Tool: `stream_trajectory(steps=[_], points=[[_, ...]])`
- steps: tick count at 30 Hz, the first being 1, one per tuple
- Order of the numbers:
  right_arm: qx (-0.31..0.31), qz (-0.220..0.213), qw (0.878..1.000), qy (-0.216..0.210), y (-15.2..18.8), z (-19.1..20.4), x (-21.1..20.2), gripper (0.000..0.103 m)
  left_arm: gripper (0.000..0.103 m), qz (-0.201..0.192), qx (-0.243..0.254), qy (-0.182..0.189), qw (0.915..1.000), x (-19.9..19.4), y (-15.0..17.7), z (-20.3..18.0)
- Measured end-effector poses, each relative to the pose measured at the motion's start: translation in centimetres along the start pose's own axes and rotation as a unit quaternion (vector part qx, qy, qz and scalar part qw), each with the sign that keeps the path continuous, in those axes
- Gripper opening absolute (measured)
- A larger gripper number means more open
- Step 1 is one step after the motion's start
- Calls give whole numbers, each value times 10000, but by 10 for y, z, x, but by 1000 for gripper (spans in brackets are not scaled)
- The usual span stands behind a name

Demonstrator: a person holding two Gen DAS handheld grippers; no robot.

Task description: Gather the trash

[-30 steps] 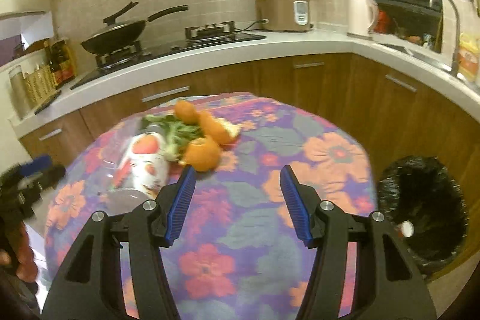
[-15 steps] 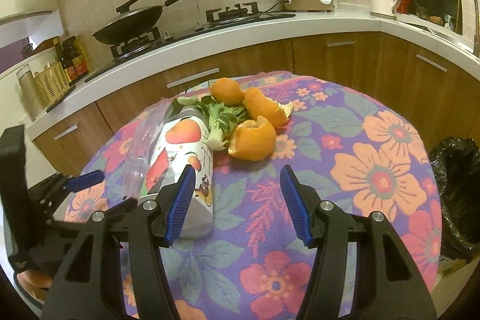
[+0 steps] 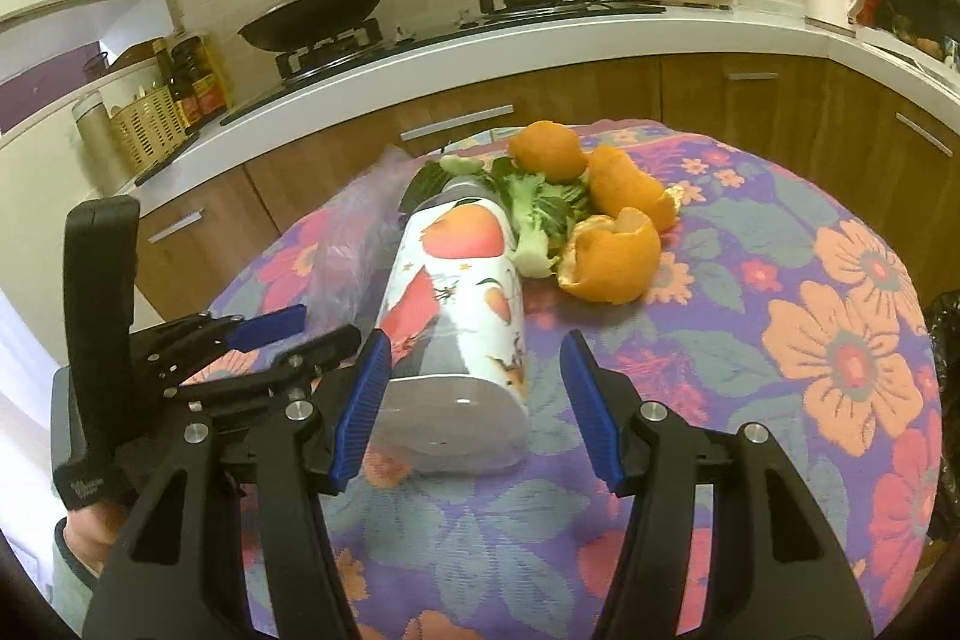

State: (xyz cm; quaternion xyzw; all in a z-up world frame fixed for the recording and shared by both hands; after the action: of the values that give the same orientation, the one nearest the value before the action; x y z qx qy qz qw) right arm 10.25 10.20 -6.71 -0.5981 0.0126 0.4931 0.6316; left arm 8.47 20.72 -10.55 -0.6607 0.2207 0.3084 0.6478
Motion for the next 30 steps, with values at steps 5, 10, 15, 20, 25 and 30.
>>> stream_trajectory(steps=[5,10,15,20,25,30], points=[[-130,180,9997,32,6,9,10,65,29,-105,-273,151,9995,-3,0,7],[-216,378,9987,283,12,10,24,65,27,-194,-538,246,9981,-5,-1,15],[-222,479,9974,491,11,9,35,65,27,-306,-650,314,9969,-7,-2,18],[-306,396,9970,592,11,10,35,60,27,-398,-669,387,9962,-10,-2,18],[-311,299,9974,577,10,11,29,59,26,-521,-699,437,9952,-15,-2,20],[-341,265,9975,555,12,13,21,59,22,-583,-692,474,9948,-18,-3,19]])
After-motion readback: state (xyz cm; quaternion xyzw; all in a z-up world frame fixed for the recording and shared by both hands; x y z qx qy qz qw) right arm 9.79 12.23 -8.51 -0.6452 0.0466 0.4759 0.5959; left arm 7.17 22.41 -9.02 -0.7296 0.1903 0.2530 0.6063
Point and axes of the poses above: each gripper's, at about its wrist camera, not at the fingertips, and x roughly the way its jaws point, z to its left, y to its underside, the point moved 10 cm from there along x, roughly the way its jaws point, and after that the axes turned 6 degrees about x, right-handed, at the moved point
